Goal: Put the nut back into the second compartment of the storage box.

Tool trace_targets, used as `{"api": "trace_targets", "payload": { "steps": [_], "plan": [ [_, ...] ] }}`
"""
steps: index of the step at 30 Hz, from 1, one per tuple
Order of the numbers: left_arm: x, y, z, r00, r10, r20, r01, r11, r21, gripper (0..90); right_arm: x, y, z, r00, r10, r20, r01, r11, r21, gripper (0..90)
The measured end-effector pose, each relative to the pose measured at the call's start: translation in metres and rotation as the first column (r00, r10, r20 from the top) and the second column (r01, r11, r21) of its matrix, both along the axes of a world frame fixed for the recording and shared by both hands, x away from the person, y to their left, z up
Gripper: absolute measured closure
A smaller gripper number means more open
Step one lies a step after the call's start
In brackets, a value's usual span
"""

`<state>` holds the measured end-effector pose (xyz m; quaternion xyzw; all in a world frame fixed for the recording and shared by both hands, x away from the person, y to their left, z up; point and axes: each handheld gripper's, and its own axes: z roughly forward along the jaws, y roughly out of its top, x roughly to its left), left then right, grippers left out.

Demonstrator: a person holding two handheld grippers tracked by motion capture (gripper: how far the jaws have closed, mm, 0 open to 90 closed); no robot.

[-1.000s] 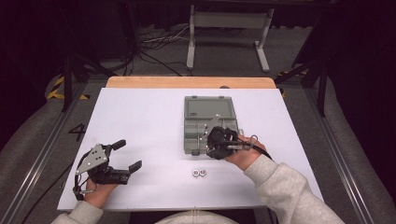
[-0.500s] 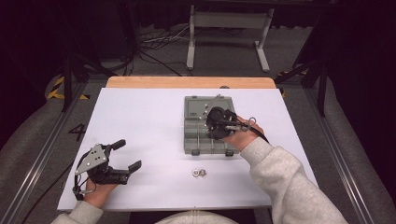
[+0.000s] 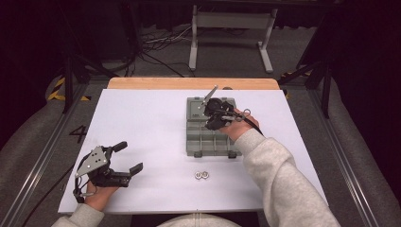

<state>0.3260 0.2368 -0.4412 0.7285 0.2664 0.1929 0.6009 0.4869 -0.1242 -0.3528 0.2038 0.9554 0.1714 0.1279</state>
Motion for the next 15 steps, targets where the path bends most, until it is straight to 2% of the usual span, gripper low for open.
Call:
{"api": "trace_targets", "payload": {
  "steps": [8,13,15],
  "plan": [
    [0.0,0.0,0.0,1.0,-0.007,-0.005,0.007,1.0,0.0,4.6,0.015,0.0,-0.027,0.9981,-0.04,-0.047,0.039,0.9991,-0.013,70.1],
    [0.0,-0.001,0.0,1.0,-0.005,-0.004,0.005,1.0,-0.002,4.7,0.02,0.0,-0.041,0.9961,-0.046,-0.074,0.046,0.9989,-0.007,70.0],
    [0.0,0.0,0.0,0.9999,-0.01,-0.01,0.01,0.9999,-0.002,4.7,0.022,0.002,-0.044,0.9964,-0.045,-0.072,0.044,0.999,-0.008,69.8]
  ]
}}
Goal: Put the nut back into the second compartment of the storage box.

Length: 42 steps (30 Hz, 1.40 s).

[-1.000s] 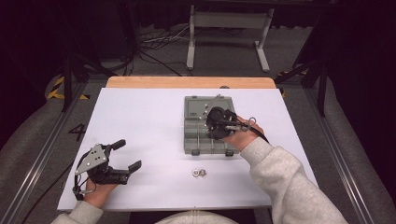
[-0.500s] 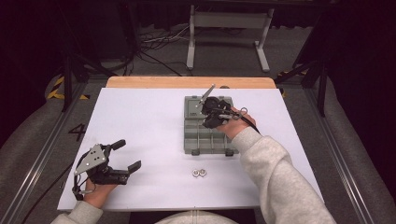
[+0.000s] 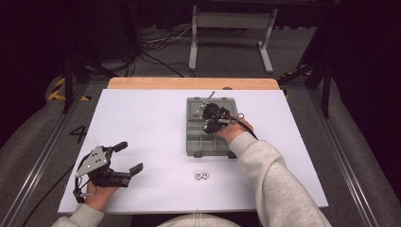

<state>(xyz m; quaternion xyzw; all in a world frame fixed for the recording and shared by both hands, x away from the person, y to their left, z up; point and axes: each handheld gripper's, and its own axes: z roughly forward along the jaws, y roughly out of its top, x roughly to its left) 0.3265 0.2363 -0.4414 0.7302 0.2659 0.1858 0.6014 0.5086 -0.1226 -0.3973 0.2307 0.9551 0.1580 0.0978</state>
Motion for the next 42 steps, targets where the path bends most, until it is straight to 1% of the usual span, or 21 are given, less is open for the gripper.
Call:
{"api": "trace_targets", "payload": {
  "steps": [4,6,9,10,11,13,14,15,16,17,20,22,23,28,34,36,37,42],
  "plan": [
    [0.0,0.0,0.0,1.0,0.001,0.001,-0.001,1.0,-0.002,4.6,0.002,0.003,-0.004,1.0,0.004,-0.005,-0.004,0.9999,-0.014,69.3],
    [0.0,0.001,0.0,1.0,0.002,0.004,-0.002,1.0,-0.001,4.7,0.0,0.004,-0.004,1.0,-0.002,-0.001,0.002,0.9999,-0.016,65.7],
    [0.0,0.001,0.0,1.0,0.003,0.003,-0.003,1.0,-0.005,4.6,-0.002,0.003,0.002,0.9996,-0.007,0.026,0.007,0.9999,-0.011,58.6],
    [0.0,0.0,0.0,1.0,0.001,0.001,-0.001,1.0,-0.006,4.6,-0.003,0.002,0.004,0.9992,-0.009,0.04,0.009,0.9999,-0.011,54.3],
    [0.0,0.0,0.0,1.0,0.002,-0.002,-0.002,1.0,-0.008,4.5,-0.007,0.001,0.011,0.9978,-0.015,0.065,0.015,0.9999,0.003,43.8],
    [0.0,0.0,0.0,1.0,0.005,-0.002,-0.005,1.0,-0.008,4.3,-0.012,-0.001,0.017,0.9974,-0.02,0.069,0.019,0.9997,0.014,34.2],
    [0.0,0.0,0.0,1.0,0.005,-0.002,-0.005,1.0,-0.008,4.1,-0.012,-0.001,0.017,0.9974,-0.02,0.069,0.019,0.9997,0.014,34.2],
    [0.001,0.0,0.0,1.0,0.007,-0.002,-0.007,0.9999,-0.008,4.1,-0.015,-0.002,0.021,0.9966,-0.018,0.081,0.017,0.9997,0.02,30.0],
    [0.001,0.0,0.0,1.0,0.007,-0.003,-0.007,0.9999,-0.008,4.0,-0.021,-0.004,0.027,0.9944,-0.013,0.105,0.01,0.9994,0.033,25.2],
    [0.001,0.0,0.0,1.0,0.007,-0.002,-0.007,1.0,-0.007,4.0,-0.024,-0.005,0.03,0.9934,-0.005,0.115,0.001,0.9993,0.037,23.5],
    [0.001,0.0,0.0,1.0,0.006,-0.002,-0.006,1.0,0.001,3.8,-0.04,-0.009,0.042,0.9891,-0.005,0.147,-0.006,0.9972,0.074,19.7],
    [0.001,0.0,0.0,1.0,0.007,-0.002,-0.007,1.0,0.0,3.8,-0.051,-0.011,0.047,0.9885,0.007,0.151,-0.021,0.9959,0.088,17.9],
    [0.001,0.0,0.0,1.0,0.007,-0.002,-0.007,1.0,0.0,3.7,-0.051,-0.011,0.047,0.9885,0.007,0.151,-0.021,0.9959,0.088,17.9],
    [0.001,0.0,0.0,1.0,0.009,-0.001,-0.009,0.9999,-0.006,3.7,-0.079,-0.014,0.053,0.987,0.053,0.151,-0.068,0.9933,0.094,12.7],
    [0.001,0.0,0.0,1.0,0.007,0.0,-0.007,1.0,-0.001,3.7,-0.108,-0.018,0.05,0.9869,0.099,0.127,-0.11,0.9903,0.084,11.9],
    [0.001,0.0,0.0,1.0,0.008,0.0,-0.008,1.0,0.002,3.7,-0.115,-0.017,0.047,0.9865,0.116,0.116,-0.125,0.9889,0.079,11.9],
    [0.001,0.0,0.0,1.0,0.008,0.0,-0.008,1.0,0.002,3.7,-0.115,-0.017,0.047,0.9865,0.116,0.116,-0.125,0.9889,0.079,11.9],
    [0.001,-0.001,0.0,0.9999,0.012,-0.002,-0.012,0.9999,0.002,3.7,-0.133,-0.012,0.035,0.983,0.156,0.096,-0.163,0.9847,0.063,12.5]
  ]
}}
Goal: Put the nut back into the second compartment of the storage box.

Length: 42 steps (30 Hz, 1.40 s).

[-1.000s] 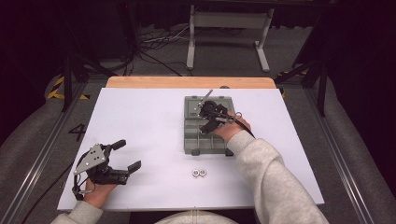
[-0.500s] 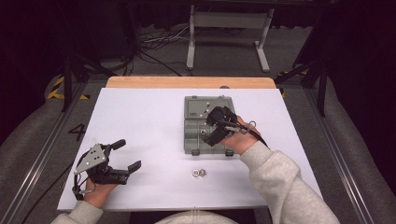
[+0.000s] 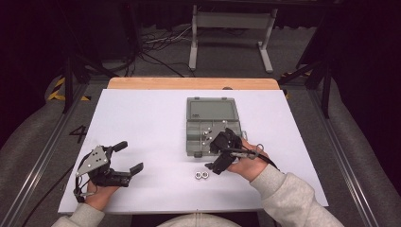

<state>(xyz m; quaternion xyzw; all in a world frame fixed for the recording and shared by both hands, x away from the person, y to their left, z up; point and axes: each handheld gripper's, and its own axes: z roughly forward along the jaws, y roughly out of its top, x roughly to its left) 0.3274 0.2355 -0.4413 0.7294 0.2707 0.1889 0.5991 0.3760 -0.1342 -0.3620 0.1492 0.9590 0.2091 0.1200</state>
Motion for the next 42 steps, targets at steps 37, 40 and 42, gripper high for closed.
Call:
{"api": "trace_targets", "payload": {
  "steps": [37,40,42],
  "plan": [
    [0.0,0.0,0.0,1.0,0.004,-0.003,-0.004,0.9999,0.014,3.7,-0.011,0.026,-0.063,0.985,0.069,-0.158,-0.087,0.9898,-0.113,67.0],
    [0.0,0.0,0.0,1.0,0.005,-0.003,-0.005,0.9999,0.014,3.7,-0.011,0.027,-0.062,0.9848,0.069,-0.16,-0.089,0.9888,-0.12,69.4],
    [0.0,0.0,0.0,1.0,0.005,-0.004,-0.005,0.9999,0.013,3.7,-0.011,0.027,-0.062,0.9854,0.07,-0.155,-0.09,0.988,-0.126,69.9]
  ]
}}
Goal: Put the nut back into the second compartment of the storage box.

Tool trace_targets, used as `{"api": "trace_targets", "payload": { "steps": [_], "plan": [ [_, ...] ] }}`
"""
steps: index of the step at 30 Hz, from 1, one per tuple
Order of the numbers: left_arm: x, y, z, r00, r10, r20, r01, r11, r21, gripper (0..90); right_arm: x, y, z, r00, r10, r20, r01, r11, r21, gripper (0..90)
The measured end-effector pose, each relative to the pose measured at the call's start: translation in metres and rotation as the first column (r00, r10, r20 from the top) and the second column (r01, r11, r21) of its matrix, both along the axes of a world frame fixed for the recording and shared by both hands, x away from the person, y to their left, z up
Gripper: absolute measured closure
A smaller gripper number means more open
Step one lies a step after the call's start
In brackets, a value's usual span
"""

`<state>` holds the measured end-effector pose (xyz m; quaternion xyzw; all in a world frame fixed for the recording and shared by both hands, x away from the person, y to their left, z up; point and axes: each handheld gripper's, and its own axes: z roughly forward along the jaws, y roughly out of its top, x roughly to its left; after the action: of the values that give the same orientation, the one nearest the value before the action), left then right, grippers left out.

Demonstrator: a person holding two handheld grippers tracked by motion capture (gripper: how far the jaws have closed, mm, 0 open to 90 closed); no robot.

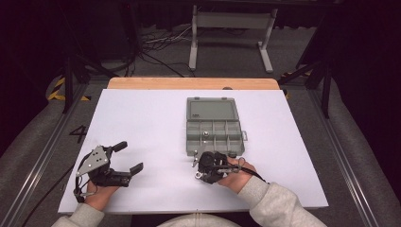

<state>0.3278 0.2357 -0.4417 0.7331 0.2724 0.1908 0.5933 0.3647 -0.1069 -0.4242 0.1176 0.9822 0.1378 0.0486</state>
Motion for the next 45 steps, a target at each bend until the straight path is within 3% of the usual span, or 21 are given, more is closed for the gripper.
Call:
{"api": "trace_targets", "payload": {
  "steps": [8,19,29,35,45],
  "plan": [
    [0.0,0.0,0.0,1.0,0.001,-0.001,-0.001,1.0,-0.001,3.6,-0.002,-0.003,0.013,0.9998,-0.005,0.02,0.005,0.9999,0.013,70.2],
    [0.0,-0.001,0.0,1.0,-0.003,-0.006,0.003,1.0,0.001,3.7,0.009,-0.009,0.057,0.9968,-0.031,0.073,0.025,0.9963,0.082,70.0],
    [0.001,-0.001,-0.001,1.0,-0.004,-0.003,0.004,1.0,0.006,3.6,0.035,-0.009,0.082,0.992,-0.054,0.114,0.042,0.9937,0.104,70.0],
    [0.001,-0.001,-0.001,1.0,-0.003,-0.002,0.003,1.0,0.004,3.7,0.058,-0.008,0.095,0.987,-0.083,0.138,0.068,0.9914,0.112,70.0],
    [0.001,0.0,-0.001,1.0,-0.005,-0.005,0.005,1.0,0.005,3.6,0.089,-0.007,0.104,0.9772,-0.131,0.167,0.113,0.9868,0.117,70.0]
  ]
}}
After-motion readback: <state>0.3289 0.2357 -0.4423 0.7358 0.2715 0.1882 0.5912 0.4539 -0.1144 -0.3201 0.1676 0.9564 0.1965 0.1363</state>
